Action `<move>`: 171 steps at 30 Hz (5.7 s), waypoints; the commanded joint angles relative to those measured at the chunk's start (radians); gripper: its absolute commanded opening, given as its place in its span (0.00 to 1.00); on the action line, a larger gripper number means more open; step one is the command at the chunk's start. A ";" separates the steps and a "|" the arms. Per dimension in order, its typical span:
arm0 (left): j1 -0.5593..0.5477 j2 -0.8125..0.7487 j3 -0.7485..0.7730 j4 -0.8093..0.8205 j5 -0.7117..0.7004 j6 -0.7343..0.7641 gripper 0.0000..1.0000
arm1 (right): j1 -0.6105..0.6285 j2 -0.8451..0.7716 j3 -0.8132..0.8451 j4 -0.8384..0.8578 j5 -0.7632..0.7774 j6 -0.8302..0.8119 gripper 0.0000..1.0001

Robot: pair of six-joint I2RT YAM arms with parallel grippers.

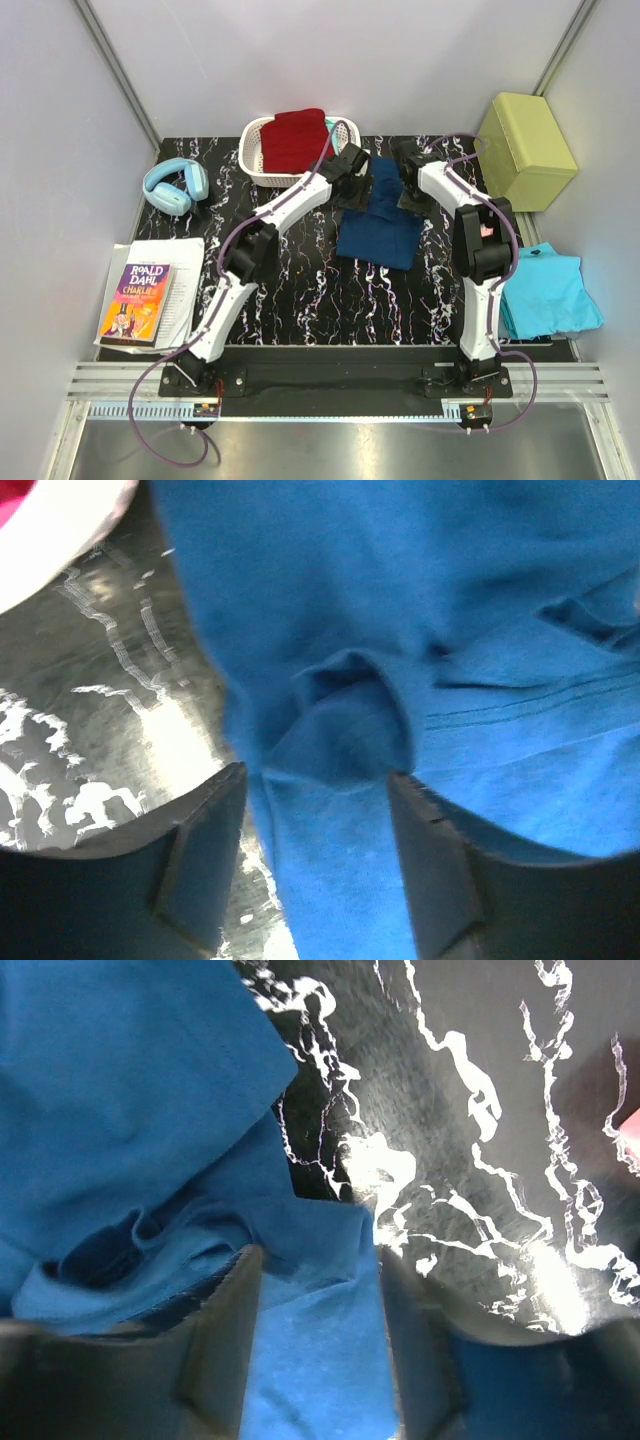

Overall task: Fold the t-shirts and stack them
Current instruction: Fold the folded rectangular tshirt in 1/3 of the way

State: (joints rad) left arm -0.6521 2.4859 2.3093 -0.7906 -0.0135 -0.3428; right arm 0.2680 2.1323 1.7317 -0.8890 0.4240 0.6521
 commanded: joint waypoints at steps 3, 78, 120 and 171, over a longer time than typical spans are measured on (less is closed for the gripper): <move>-0.015 -0.336 -0.272 0.224 -0.124 -0.015 0.91 | 0.008 -0.214 -0.020 0.067 0.012 -0.057 0.74; -0.121 -0.476 -0.869 0.415 0.096 -0.147 0.43 | 0.134 -0.166 -0.061 0.150 -0.197 -0.045 0.00; -0.112 -0.533 -0.829 0.399 0.017 -0.127 0.49 | 0.103 0.066 0.035 0.162 -0.166 -0.037 0.00; -0.123 -0.397 -0.945 0.387 0.063 -0.162 0.30 | -0.007 0.316 0.535 0.013 -0.145 -0.104 0.00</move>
State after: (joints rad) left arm -0.7532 2.0888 1.4338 -0.2596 0.0555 -0.5072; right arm 0.2886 2.4065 2.1723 -0.8452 0.2714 0.5716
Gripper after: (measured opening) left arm 0.299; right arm 0.010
